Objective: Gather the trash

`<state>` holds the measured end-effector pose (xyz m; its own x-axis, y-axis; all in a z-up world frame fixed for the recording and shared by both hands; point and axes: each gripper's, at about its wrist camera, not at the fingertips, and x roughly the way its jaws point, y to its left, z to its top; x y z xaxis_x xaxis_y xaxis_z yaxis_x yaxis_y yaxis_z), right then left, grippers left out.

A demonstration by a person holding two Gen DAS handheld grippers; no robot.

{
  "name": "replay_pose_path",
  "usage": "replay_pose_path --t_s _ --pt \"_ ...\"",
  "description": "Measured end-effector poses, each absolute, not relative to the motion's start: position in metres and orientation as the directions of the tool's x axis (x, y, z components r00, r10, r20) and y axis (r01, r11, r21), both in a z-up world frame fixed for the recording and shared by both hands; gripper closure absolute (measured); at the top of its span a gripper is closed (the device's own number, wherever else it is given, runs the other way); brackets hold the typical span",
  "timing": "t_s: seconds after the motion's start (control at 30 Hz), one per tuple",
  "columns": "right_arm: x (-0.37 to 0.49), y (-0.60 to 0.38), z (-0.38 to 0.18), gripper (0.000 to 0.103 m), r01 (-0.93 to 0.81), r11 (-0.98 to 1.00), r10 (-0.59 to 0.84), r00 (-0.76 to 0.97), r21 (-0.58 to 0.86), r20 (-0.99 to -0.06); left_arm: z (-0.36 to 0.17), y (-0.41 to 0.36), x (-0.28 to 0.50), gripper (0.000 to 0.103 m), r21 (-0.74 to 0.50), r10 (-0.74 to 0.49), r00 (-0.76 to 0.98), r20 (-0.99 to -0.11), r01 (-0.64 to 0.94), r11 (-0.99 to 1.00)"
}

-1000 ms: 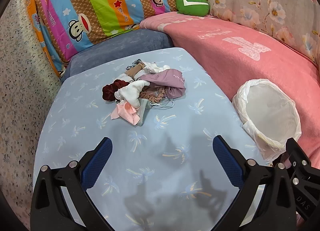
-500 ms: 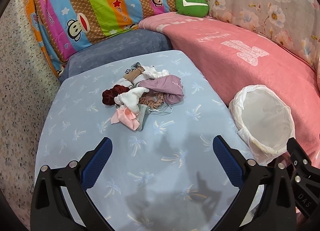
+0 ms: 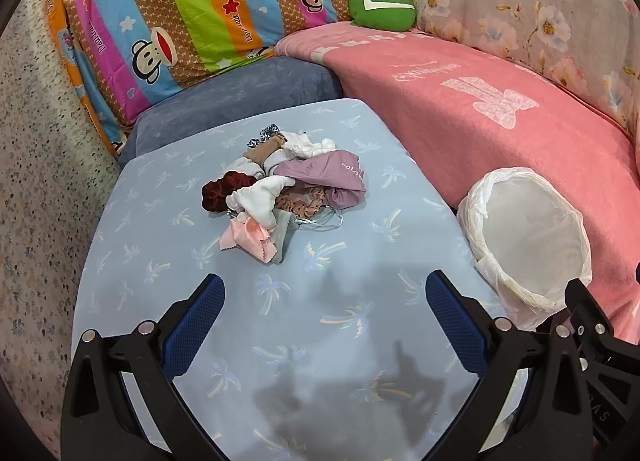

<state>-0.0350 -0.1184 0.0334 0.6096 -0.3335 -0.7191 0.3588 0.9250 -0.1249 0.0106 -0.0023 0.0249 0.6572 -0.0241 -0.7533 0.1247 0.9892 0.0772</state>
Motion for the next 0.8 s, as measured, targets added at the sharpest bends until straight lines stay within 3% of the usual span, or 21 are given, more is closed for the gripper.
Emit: replay_pose_path --t_s 0.8 --pt "-0.0350 -0.1248 0.0362 0.005 0.389 0.914 -0.349 0.608 -0.116 -0.713 0.0280 -0.0085 0.0124 0.007 0.082 -0.032 0.674 -0.738 0.137 0.987"
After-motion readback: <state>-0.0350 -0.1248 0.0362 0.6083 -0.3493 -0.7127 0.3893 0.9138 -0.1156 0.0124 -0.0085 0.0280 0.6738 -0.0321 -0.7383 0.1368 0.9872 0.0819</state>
